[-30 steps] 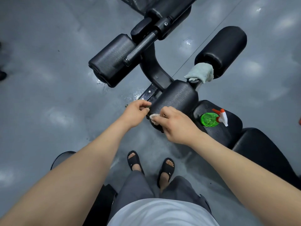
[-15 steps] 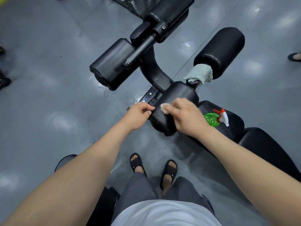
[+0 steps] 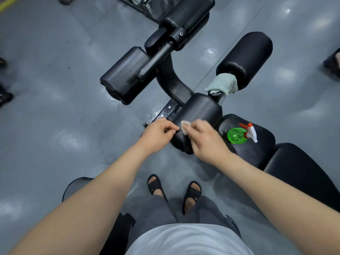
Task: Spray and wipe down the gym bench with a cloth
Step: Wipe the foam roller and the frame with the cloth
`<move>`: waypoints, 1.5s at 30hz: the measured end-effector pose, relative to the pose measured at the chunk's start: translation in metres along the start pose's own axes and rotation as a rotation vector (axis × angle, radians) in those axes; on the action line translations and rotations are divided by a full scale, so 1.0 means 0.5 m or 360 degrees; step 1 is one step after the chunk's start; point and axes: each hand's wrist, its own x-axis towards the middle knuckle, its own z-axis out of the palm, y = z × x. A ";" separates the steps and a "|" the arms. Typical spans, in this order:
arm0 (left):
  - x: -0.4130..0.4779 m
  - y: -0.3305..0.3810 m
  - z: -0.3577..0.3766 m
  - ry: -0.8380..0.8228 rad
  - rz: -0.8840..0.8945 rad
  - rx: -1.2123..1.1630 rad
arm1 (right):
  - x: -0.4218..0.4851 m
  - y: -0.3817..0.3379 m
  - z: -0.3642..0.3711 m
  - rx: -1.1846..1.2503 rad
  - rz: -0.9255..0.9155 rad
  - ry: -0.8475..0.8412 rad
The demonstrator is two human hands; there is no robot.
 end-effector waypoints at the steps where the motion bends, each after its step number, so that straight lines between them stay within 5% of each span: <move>1: 0.000 0.001 -0.005 0.0017 -0.0031 -0.0025 | -0.010 -0.013 0.005 0.0032 -0.0075 -0.0067; 7: 0.006 -0.022 -0.012 0.0269 -0.0266 -0.0174 | -0.004 -0.031 0.003 -0.0034 -0.0461 -0.0374; 14: 0.006 -0.048 -0.009 0.0013 -0.0406 -0.0156 | 0.081 -0.009 -0.014 -0.0170 0.0217 0.0023; 21: 0.001 -0.057 -0.014 0.0064 -0.0363 -0.0079 | 0.061 -0.040 -0.007 -0.0041 -0.0411 -0.0395; 27: 0.002 -0.050 -0.016 0.0068 -0.0342 -0.0052 | 0.094 -0.004 -0.015 -0.0127 0.0066 -0.0068; 37: 0.019 -0.034 -0.003 0.0105 -0.0196 0.0166 | -0.016 0.003 -0.021 -0.0045 -0.0455 -0.0547; 45: 0.023 -0.035 0.007 0.0060 -0.0235 0.0077 | -0.059 0.029 -0.021 0.0031 -0.0389 -0.0516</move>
